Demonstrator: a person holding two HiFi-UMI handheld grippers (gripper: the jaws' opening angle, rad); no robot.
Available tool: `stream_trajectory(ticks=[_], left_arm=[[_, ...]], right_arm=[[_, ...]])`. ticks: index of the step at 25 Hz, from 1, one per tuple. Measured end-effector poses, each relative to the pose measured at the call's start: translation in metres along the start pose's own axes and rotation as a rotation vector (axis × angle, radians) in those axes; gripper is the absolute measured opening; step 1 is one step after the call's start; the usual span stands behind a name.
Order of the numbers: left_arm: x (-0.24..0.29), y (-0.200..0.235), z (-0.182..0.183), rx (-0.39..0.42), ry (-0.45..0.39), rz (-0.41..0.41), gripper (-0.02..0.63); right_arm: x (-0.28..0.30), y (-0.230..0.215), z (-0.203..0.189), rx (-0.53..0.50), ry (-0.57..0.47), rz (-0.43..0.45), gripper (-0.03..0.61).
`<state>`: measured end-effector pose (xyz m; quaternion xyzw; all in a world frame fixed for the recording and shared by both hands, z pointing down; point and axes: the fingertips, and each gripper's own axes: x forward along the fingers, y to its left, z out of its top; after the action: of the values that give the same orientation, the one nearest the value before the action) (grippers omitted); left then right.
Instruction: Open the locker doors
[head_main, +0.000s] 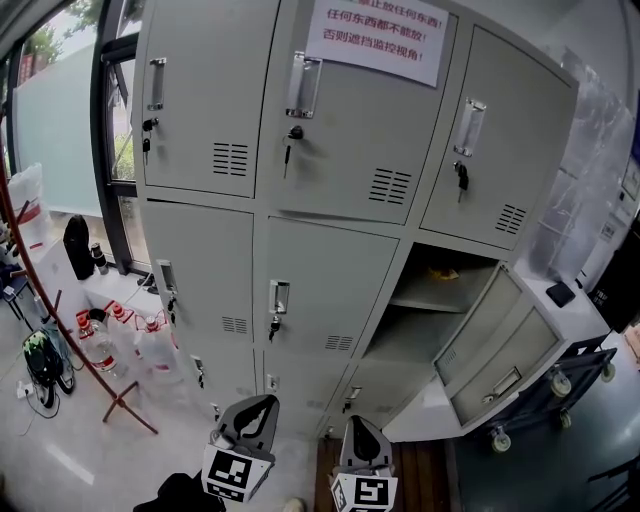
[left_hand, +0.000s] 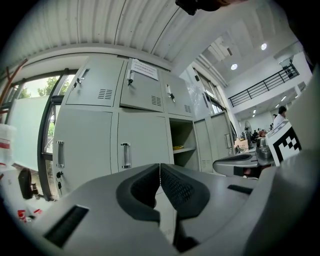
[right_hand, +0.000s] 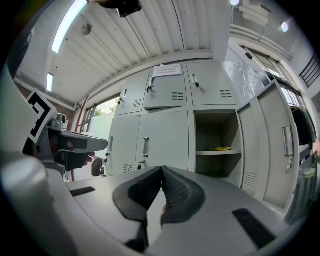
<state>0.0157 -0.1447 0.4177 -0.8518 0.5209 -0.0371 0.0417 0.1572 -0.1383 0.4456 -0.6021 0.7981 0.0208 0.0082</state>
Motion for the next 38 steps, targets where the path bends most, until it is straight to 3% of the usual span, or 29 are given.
stream_trajectory(ticks=[8, 14, 22, 30, 32, 38], left_arm=[[0.006, 0.007, -0.001, 0.018, 0.003, 0.034, 0.025], [0.019, 0.026, 0.003, 0.016, 0.014, 0.111, 0.025], [0.028, 0.066, 0.005, 0.029, 0.013, 0.247, 0.025], [0.029, 0.123, 0.003, 0.032, -0.004, 0.334, 0.025], [0.032, 0.137, -0.001, 0.029, 0.024, 0.335, 0.025], [0.037, 0.175, -0.007, 0.025, 0.048, 0.339, 0.025]], right_arm=[[0.016, 0.007, 0.004, -0.005, -0.012, 0.048, 0.017], [0.053, 0.014, 0.011, -0.017, -0.029, 0.142, 0.017], [0.114, 0.042, 0.016, -0.083, -0.031, 0.302, 0.017], [0.172, 0.078, 0.029, -0.079, -0.061, 0.362, 0.017], [0.187, 0.086, 0.031, -0.084, -0.062, 0.361, 0.018], [0.232, 0.109, 0.030, -0.081, -0.055, 0.384, 0.143]])
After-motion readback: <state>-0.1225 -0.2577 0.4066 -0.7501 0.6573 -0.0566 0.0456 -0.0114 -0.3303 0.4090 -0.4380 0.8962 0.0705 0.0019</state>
